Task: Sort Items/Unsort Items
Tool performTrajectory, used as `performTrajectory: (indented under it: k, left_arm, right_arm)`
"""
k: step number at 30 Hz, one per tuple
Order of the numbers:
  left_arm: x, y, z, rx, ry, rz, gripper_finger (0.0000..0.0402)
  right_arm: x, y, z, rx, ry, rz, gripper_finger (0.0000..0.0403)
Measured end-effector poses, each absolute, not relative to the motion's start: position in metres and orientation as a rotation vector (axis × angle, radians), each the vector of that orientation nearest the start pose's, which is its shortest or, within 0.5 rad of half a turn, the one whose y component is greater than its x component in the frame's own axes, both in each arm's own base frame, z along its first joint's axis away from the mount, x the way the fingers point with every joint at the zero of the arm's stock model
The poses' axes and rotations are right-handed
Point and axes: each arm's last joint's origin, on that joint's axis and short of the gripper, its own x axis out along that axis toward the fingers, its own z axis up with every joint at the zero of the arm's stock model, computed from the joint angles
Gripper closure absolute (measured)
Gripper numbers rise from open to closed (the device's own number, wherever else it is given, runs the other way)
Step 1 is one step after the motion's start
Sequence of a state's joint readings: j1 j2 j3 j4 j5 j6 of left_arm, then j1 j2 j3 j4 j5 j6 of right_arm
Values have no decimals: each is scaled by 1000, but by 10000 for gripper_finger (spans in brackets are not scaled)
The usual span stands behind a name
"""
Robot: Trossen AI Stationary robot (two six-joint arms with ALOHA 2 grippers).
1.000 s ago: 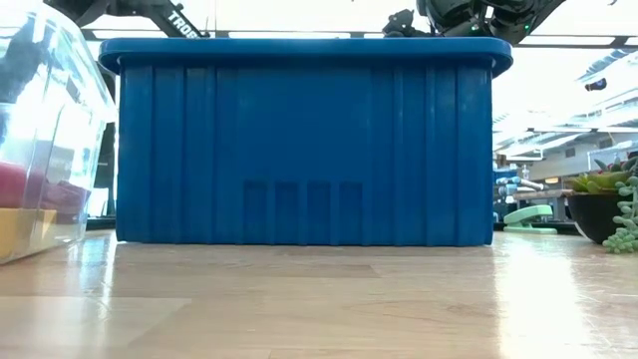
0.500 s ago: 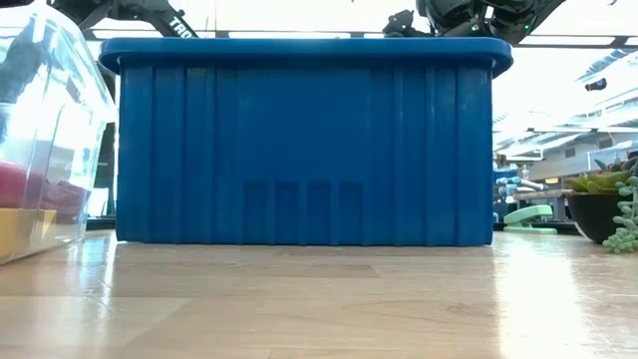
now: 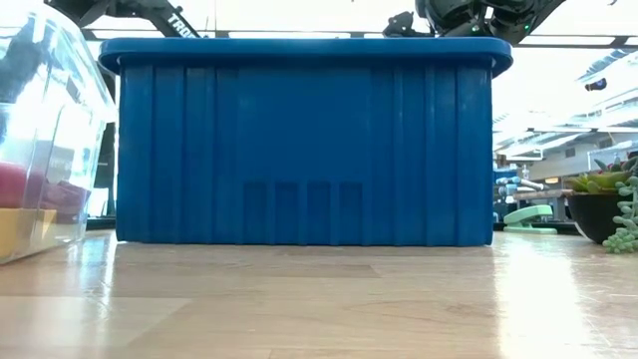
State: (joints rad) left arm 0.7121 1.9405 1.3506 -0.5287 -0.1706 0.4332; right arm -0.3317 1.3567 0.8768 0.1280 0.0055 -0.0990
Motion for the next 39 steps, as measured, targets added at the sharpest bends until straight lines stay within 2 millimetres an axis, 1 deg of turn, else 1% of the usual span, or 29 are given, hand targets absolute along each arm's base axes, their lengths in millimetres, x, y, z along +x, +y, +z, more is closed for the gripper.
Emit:
performTrajectory:
  k: [1, 6, 8, 11, 13, 17, 20, 23, 26, 30, 32, 36, 39]
  left_arm:
    - [296, 259, 181, 69, 1243, 536, 261]
    - [303, 246, 217, 127, 1147, 548, 261]
    - [303, 238, 232, 133, 1106, 555, 261]
    - [300, 220, 262, 134, 1025, 570, 261]
    - [295, 203, 281, 137, 999, 557, 261]
    - [283, 161, 318, 160, 936, 507, 261]
    - [269, 129, 346, 153, 852, 479, 261]
    - [253, 100, 368, 102, 769, 446, 261]
    - [236, 73, 385, 36, 702, 390, 261]
    - [215, 41, 398, -62, 651, 315, 261]
    - [205, 26, 403, -141, 641, 230, 261]
    - [187, 1, 406, -302, 670, 98, 261]
    - [176, -15, 401, -395, 769, 70, 261]
  right_arm:
    - [283, -98, 268, -39, 367, -316, 174]
    - [283, -98, 268, -39, 371, -316, 174]
    - [283, -98, 268, -39, 372, -316, 174]
    - [283, -98, 267, -38, 379, -315, 174]
    - [283, -98, 267, -38, 378, -315, 174]
    - [283, -98, 267, -38, 377, -315, 174]
    - [283, -98, 267, -44, 378, -314, 174]
    - [283, -98, 267, -47, 378, -314, 174]
    - [283, -98, 267, -47, 378, -314, 174]
    - [283, -98, 267, -48, 378, -314, 174]
    - [283, -98, 267, -48, 378, -314, 174]
    - [283, -98, 267, -48, 377, -314, 174]
    - [283, -99, 267, -49, 375, -318, 174]
